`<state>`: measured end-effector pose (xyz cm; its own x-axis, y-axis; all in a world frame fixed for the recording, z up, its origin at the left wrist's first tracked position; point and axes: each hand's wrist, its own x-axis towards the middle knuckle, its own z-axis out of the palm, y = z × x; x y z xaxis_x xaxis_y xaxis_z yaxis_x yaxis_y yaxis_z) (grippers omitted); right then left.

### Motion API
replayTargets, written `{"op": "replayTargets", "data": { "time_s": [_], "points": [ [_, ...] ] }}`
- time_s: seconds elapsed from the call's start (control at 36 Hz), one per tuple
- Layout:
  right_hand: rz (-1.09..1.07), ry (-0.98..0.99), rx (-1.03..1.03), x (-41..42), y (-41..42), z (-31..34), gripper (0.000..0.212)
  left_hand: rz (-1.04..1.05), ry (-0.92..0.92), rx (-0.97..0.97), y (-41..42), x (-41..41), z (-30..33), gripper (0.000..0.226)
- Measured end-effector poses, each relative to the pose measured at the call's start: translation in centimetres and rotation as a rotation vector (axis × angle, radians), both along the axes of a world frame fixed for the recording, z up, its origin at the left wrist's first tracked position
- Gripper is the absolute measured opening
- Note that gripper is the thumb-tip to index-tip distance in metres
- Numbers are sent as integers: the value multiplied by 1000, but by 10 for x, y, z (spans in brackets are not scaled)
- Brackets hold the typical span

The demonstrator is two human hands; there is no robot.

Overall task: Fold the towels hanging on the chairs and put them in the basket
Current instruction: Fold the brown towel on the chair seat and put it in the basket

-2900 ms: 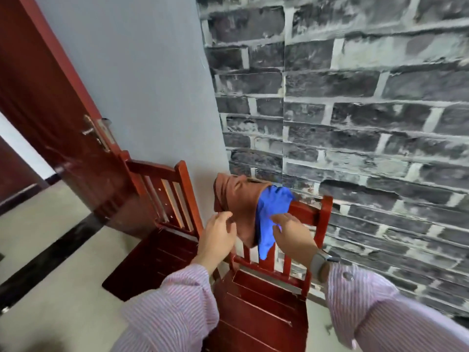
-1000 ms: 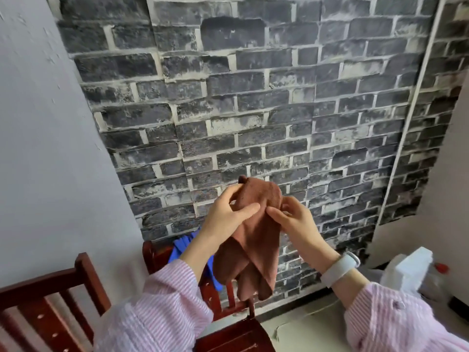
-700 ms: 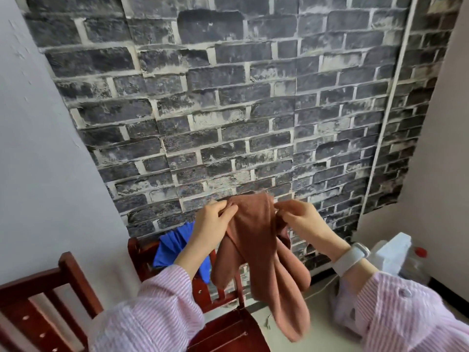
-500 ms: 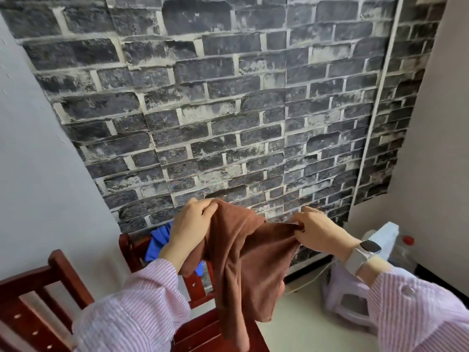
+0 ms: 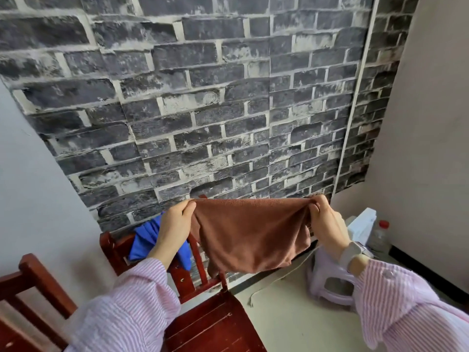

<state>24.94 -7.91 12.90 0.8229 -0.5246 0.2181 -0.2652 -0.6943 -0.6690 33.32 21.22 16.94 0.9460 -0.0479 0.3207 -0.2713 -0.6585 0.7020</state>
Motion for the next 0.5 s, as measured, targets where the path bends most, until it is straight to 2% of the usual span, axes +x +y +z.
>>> {"op": "replayTargets", "data": {
  "time_s": [0.14, 0.17, 0.22, 0.28, 0.33, 0.39, 0.5],
  "points": [
    [-40, 67, -143, 2, -4, 11, 19, 38, -10, 188, 3, 12, 1, 34],
    [-39, 50, -155, 3, -5, 11, 18, 20, 1, 162, 3, 16, 0, 33],
    [-16, -8, -86, 5, -8, 10, 14, -57, 75, -56, 3, 21, 0, 30],
    [3, -82, 97, 7, -9, 12, 13, -97, 115, -227, 3, 25, 1, 32],
    [13, -186, 418, 8, -7, 14, 12, -123, 118, -284, 3, 26, 2, 35],
    [8, -263, 736, 6, -4, 17, 12, -155, 127, -314, 3, 27, 4, 37],
    [93, -334, 1179, 3, -4, 17, 25, -216, 162, -325, 1, 28, 9, 36]
  ]
}}
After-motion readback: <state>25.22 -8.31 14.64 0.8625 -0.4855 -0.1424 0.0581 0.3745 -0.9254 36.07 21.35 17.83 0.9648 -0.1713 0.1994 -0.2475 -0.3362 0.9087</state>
